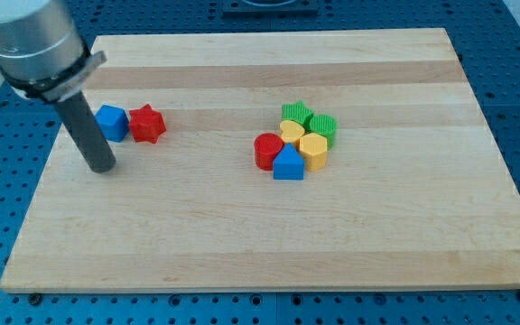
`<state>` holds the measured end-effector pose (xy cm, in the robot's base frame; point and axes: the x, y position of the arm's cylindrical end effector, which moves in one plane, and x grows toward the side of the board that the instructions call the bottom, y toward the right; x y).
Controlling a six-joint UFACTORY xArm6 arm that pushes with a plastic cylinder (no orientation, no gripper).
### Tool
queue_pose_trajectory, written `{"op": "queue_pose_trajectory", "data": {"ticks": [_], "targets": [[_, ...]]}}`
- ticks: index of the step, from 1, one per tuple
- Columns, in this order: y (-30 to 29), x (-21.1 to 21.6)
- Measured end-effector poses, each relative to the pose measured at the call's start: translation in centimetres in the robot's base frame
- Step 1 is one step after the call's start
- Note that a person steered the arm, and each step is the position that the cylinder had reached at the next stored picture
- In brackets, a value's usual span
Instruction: Move the blue cube along with the red star towards the group of blocks
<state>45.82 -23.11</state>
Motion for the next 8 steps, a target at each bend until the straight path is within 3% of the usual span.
{"op": "queue_pose_trajectory", "data": {"ticks": [2, 4, 8], "targets": [[-6.2, -1.1], [-6.2, -5.4], [4.1, -5.7]]}}
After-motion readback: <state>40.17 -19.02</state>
